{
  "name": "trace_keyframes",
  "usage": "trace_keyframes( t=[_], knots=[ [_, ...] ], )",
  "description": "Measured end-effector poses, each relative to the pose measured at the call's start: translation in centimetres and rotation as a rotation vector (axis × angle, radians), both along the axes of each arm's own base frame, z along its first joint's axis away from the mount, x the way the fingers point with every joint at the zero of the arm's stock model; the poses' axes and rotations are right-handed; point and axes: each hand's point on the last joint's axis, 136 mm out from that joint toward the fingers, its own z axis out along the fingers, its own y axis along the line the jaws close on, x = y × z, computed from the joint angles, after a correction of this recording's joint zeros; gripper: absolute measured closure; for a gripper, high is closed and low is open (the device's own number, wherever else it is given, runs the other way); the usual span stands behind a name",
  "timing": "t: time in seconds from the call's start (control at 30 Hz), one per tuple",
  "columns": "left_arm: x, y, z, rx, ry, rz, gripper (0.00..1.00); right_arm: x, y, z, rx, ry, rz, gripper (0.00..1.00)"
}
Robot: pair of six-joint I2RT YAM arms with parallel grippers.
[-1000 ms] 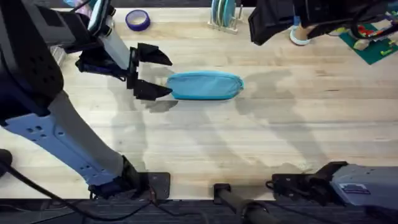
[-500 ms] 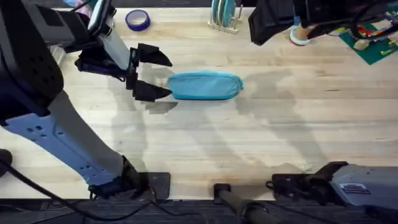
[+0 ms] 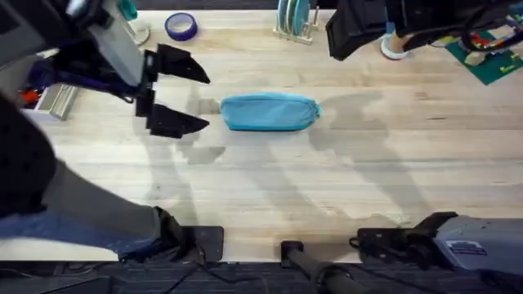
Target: Unzip the bag, pick up the pens from the table one at a time and place them inside, then zip the bag closed.
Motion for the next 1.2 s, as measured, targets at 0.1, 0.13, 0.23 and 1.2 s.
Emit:
trace_keyframes(
  t=[0.1,0.13,0.23,1.2],
  knots=[
    [-0.7,0.5,1.7,0.025,-0.030,0.033,0.005,-0.1,0.2,0.0,0.004,0.006,0.022,0.004],
    [-0.8,0.6,2.1,0.034,-0.033,0.049,0.006,-0.2,0.3,-0.1,0.005,0.009,0.029,0.004],
    [-1.3,1.1,3.2,0.064,-0.024,0.106,0.006,-0.3,0.3,-0.1,0.000,0.014,0.046,0.004],
    [-4.3,4.6,9.5,0.128,0.416,1.054,0.006,-1.7,0.6,-0.6,-0.017,0.072,0.167,0.003]
  ],
)
